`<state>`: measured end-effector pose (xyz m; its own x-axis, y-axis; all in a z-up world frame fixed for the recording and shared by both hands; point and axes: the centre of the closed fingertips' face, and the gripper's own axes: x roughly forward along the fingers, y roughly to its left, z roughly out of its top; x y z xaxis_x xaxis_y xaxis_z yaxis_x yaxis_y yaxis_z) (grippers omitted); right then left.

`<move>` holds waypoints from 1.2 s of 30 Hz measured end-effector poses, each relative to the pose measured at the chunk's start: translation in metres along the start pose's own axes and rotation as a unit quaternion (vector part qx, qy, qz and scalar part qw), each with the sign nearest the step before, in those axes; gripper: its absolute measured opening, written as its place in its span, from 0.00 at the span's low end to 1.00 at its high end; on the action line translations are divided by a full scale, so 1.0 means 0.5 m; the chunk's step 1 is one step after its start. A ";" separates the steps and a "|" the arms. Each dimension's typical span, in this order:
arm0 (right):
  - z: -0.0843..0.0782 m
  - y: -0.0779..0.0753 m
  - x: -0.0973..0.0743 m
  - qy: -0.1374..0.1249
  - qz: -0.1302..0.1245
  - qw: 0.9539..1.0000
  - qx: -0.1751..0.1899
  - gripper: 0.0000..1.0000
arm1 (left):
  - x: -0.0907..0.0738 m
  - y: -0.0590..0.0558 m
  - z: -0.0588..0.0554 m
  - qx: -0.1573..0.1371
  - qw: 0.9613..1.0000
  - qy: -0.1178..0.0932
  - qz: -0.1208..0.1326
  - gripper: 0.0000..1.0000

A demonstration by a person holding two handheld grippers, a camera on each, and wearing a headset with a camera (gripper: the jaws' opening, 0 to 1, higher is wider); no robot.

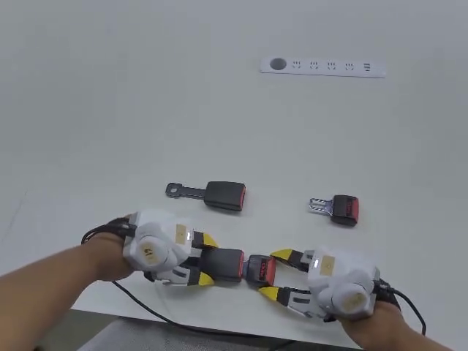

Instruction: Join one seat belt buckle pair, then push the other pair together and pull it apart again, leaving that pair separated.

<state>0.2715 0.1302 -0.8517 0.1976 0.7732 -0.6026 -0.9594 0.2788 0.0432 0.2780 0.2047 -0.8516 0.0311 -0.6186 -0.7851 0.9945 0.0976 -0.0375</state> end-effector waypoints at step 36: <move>0.005 0.004 -0.001 0.018 0.008 1.000 -0.022 0.35 | 0.004 -0.003 0.007 0.003 1.000 0.018 -0.006 0.38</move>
<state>0.2697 0.1317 -0.8494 0.1751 0.7561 -0.6306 -0.9705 0.2405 0.0190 0.2769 0.2004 -0.8511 0.0154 -0.5918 -0.8060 0.9954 0.0852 -0.0435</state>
